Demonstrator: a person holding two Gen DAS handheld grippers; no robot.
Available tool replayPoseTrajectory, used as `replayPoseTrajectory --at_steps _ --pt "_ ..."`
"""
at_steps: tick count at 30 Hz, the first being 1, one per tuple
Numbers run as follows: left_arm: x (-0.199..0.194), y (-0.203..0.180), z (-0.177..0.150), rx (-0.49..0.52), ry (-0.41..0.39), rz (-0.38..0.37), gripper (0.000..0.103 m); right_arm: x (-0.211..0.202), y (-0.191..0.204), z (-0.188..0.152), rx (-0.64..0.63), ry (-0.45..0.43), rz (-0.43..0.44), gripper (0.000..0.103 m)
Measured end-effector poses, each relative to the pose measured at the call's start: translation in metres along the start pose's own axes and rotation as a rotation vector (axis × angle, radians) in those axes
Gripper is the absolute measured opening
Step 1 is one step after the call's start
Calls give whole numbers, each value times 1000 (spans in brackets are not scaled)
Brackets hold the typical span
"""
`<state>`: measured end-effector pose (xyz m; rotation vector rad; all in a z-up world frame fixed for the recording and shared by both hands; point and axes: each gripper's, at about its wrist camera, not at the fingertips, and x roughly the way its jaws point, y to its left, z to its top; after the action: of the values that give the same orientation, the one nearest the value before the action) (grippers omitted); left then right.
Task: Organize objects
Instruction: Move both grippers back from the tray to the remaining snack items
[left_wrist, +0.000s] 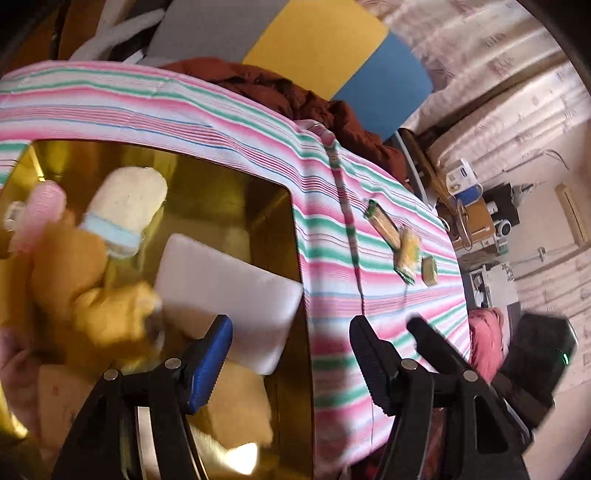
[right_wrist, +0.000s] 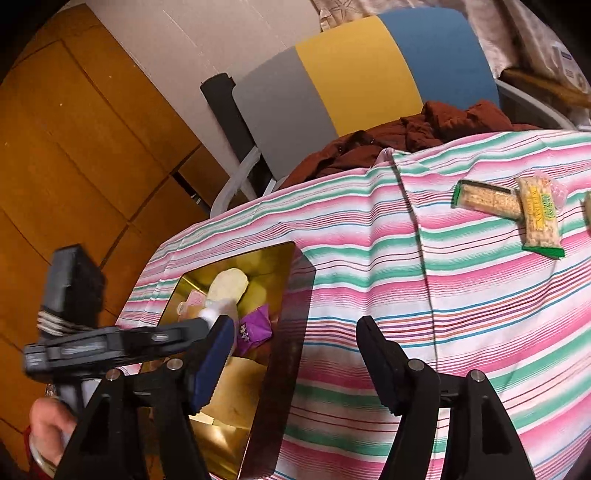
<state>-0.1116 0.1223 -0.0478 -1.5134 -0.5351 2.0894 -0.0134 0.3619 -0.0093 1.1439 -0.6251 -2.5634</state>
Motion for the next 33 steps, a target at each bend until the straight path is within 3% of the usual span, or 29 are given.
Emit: replayPoseTrajectory --at_steps 3,7,10,16,23,33 --pt "13 2 23 1 -71 -21 67 -1 -1 -2 3 0 0 69" --pt "6 1 41 -16 -160 5 67 -12 -10 -2 7 -16 -24 69" --pt "-9 -4 38 -10 -219 1 72 -22 -23 -1 24 -34 -47 69" --pt "-36 -22 12 47 -311 113 75 -32 -51 3 61 -40 -95 70" --pt "-27 -66 -11 220 -285 108 76 -48 -97 5 114 -35 -199 70" --pt "25 -118 -46 361 -142 85 76 -66 -162 5 204 -6 -323 70"
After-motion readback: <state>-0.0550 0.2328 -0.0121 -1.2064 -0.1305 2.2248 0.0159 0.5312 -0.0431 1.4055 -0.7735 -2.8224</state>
